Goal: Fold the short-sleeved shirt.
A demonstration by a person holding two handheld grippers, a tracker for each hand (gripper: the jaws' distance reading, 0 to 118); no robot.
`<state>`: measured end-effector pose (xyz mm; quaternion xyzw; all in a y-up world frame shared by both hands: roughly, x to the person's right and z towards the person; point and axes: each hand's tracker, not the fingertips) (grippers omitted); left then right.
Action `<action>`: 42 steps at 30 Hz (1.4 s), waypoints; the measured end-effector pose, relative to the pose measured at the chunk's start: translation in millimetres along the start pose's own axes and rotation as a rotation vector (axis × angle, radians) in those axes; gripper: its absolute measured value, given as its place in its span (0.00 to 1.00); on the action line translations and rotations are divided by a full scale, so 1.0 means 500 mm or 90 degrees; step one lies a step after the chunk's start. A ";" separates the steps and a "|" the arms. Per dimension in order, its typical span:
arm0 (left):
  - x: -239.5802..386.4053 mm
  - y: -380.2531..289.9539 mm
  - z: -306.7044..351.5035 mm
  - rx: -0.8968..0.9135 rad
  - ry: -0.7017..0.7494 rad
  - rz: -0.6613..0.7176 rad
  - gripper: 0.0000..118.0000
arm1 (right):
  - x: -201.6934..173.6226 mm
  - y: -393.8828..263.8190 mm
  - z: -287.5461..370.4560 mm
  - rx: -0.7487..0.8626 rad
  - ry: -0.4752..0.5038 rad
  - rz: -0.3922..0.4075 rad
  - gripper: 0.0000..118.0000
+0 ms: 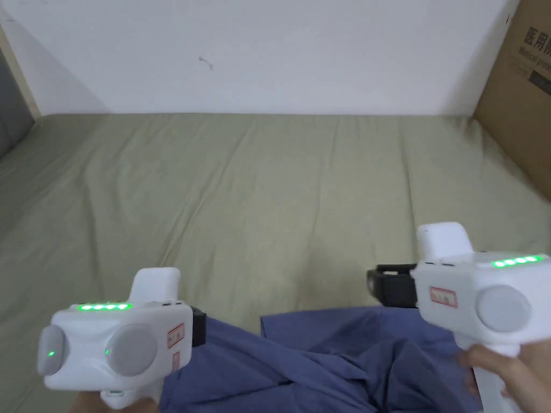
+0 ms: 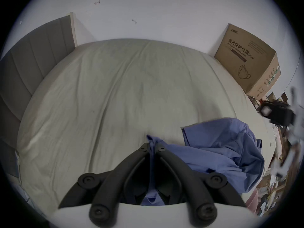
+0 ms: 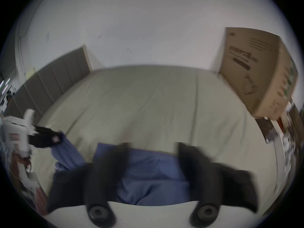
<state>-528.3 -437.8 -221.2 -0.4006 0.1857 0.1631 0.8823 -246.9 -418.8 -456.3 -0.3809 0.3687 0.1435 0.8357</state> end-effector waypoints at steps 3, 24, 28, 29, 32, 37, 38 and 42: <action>0.000 0.002 0.010 0.004 0.011 -0.017 0.03 | 0.041 0.007 -0.145 -0.176 0.052 -0.004 0.88; -0.048 0.055 0.186 0.099 0.077 -0.033 0.03 | 0.097 0.099 0.034 -0.077 -0.050 -0.119 0.07; -0.067 0.101 0.288 0.174 0.091 -0.030 0.03 | 0.161 0.165 0.202 0.030 -0.073 -0.164 0.07; -0.070 0.113 0.314 0.193 0.105 -0.025 0.03 | 0.173 0.179 0.247 0.056 -0.077 -0.174 0.07; -0.071 0.144 0.389 0.251 0.122 -0.040 0.03 | 0.209 0.211 0.374 0.123 -0.086 -0.196 0.07; -0.056 0.188 0.513 0.329 0.141 -0.058 0.03 | 0.239 0.232 0.555 0.225 -0.078 -0.232 0.07; -0.049 0.198 0.536 0.345 0.139 -0.055 0.03 | 0.240 0.234 0.585 0.241 -0.080 -0.240 0.07; -0.032 0.241 0.603 0.384 0.151 -0.079 0.03 | 0.221 0.251 0.655 0.274 -0.091 -0.240 0.07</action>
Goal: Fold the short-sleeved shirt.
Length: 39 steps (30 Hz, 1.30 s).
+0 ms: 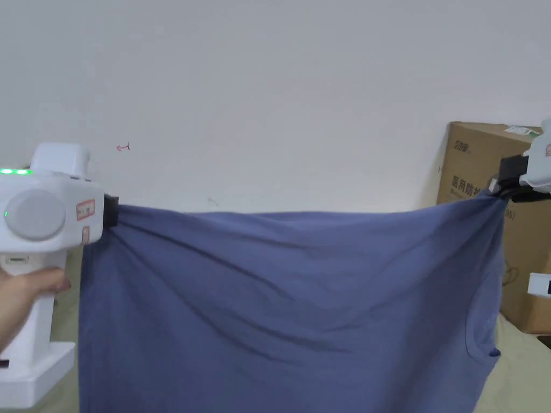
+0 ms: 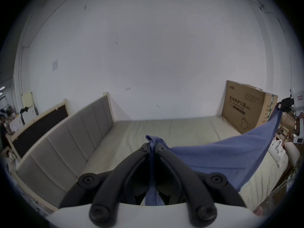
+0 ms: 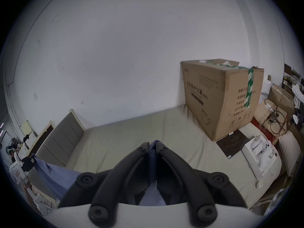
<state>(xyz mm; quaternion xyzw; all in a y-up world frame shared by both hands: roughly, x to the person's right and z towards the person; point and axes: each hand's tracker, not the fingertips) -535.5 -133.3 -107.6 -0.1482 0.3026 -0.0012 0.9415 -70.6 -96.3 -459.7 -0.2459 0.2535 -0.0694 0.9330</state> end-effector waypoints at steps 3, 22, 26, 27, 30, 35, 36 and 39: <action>-0.004 0.046 -0.005 0.015 0.018 -0.016 0.03 | -0.020 0.031 0.005 0.018 0.016 -0.014 0.07; -0.095 0.455 -0.326 0.111 0.085 0.085 0.03 | -0.269 0.432 -0.131 0.157 0.039 -0.012 0.07; -0.123 0.522 -0.384 0.126 0.092 0.105 0.03 | -0.302 0.494 -0.157 0.174 0.035 0.003 0.07; -0.127 0.530 -0.397 0.131 0.094 0.104 0.03 | -0.311 0.498 -0.162 0.177 0.034 0.003 0.07; -0.127 0.535 -0.430 0.139 0.114 0.087 0.03 | -0.340 0.501 -0.195 0.166 0.008 0.051 0.07; -0.109 0.456 -0.502 0.133 0.154 0.051 0.03 | -0.337 0.460 -0.303 0.146 0.022 0.024 0.07; -0.111 0.428 -0.524 0.113 0.148 0.064 0.03 | -0.333 0.440 -0.330 0.128 0.026 0.030 0.07; -0.108 0.328 -0.611 0.044 0.119 0.091 0.03 | -0.312 0.362 -0.448 0.054 -0.025 0.077 0.07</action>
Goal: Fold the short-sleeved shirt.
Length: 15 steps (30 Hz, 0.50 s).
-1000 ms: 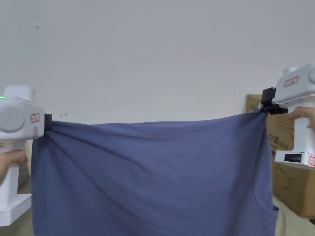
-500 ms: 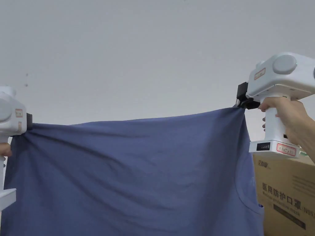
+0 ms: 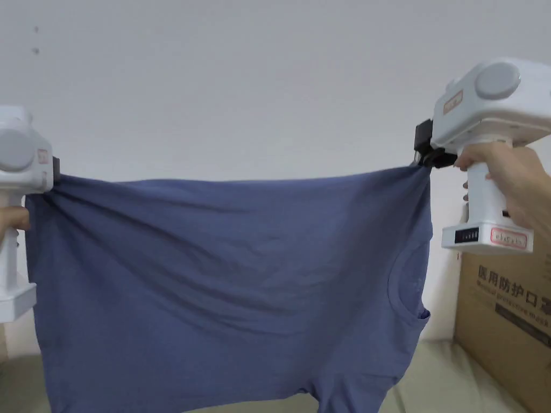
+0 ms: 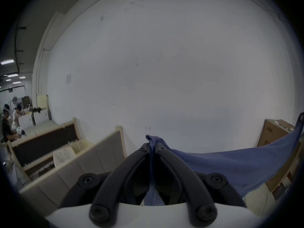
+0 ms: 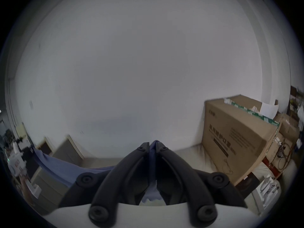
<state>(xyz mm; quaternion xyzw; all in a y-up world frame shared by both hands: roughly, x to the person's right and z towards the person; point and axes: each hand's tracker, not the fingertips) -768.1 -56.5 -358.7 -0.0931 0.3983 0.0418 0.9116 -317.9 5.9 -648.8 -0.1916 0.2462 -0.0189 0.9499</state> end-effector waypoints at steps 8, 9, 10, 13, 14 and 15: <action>0.047 -0.392 -0.174 -0.206 0.039 -0.065 0.03 | 0.062 -0.364 -0.290 -0.221 -0.034 -0.031 0.07; 0.052 -0.439 -0.187 -0.230 0.042 -0.059 0.03 | 0.070 -0.417 -0.316 -0.254 -0.043 -0.029 0.07; 0.053 -0.487 -0.196 -0.261 0.044 -0.054 0.03 | 0.079 -0.470 -0.337 -0.291 -0.040 -0.037 0.07; 0.055 -0.621 -0.212 -0.327 0.052 -0.081 0.03 | 0.100 -0.628 -0.373 -0.376 -0.051 -0.062 0.07; 0.053 -0.661 -0.211 -0.344 0.048 -0.095 0.03 | 0.108 -0.674 -0.383 -0.400 -0.067 -0.063 0.07; 0.051 -0.696 -0.205 -0.364 0.056 -0.109 0.03 | 0.126 -0.715 -0.393 -0.418 -0.075 -0.068 0.07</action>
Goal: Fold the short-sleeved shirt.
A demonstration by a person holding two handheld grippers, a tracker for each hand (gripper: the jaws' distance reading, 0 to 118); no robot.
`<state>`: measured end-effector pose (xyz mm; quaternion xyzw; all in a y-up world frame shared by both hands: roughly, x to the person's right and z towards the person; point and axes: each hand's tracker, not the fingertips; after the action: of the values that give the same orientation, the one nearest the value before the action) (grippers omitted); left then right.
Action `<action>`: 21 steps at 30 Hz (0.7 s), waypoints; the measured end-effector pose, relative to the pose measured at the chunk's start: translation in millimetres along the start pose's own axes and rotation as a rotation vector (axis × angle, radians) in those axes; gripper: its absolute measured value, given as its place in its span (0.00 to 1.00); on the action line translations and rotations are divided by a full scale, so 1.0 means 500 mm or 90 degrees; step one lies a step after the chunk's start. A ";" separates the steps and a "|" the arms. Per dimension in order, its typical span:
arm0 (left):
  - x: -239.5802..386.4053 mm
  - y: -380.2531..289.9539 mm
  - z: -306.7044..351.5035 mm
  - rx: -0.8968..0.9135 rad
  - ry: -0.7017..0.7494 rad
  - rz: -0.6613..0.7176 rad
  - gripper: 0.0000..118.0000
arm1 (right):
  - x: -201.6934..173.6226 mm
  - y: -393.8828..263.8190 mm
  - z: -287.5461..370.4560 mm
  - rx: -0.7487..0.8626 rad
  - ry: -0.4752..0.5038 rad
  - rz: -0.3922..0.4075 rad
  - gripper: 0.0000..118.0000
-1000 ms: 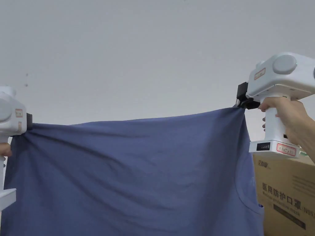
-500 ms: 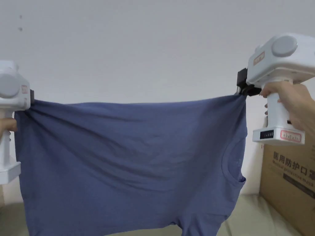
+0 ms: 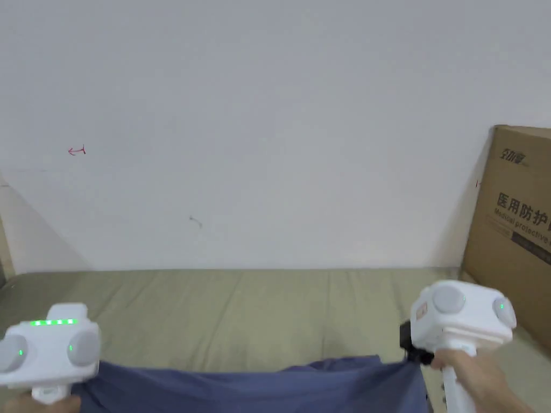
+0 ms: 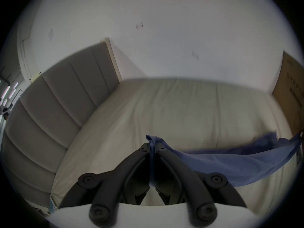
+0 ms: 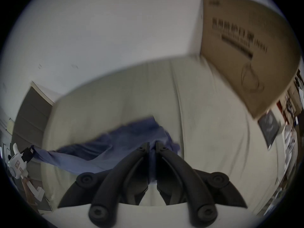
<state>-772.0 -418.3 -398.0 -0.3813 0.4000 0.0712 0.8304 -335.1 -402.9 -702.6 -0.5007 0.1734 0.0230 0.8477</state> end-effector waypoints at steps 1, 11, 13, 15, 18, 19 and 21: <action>-0.003 -0.033 -0.014 -0.002 -0.008 0.005 0.03 | 0.013 -0.027 -0.022 -0.012 0.007 -0.018 0.07; -0.101 -0.309 0.088 -0.042 -0.032 -0.011 0.03 | 0.114 -0.314 0.036 -0.036 0.041 -0.017 0.07; -0.131 -0.360 0.150 -0.042 -0.051 -0.001 0.03 | 0.130 -0.399 0.078 -0.022 0.047 -0.011 0.07; -0.152 -0.414 0.216 -0.044 -0.055 0.016 0.03 | 0.142 -0.477 0.127 -0.027 0.049 -0.014 0.07; -0.197 -0.493 0.296 -0.045 -0.058 0.014 0.03 | 0.163 -0.587 0.205 -0.031 0.047 0.037 0.07; -0.214 -0.519 0.322 -0.046 -0.061 0.020 0.03 | 0.176 -0.625 0.239 -0.030 0.052 0.033 0.07; -0.244 -0.568 0.374 -0.051 -0.063 0.045 0.03 | 0.198 -0.693 0.291 -0.032 0.060 0.017 0.07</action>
<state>-619.7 -465.0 -74.1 -0.3958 0.3681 0.1354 0.8303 -129.2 -463.8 -378.7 -0.5198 0.2192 0.0147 0.8255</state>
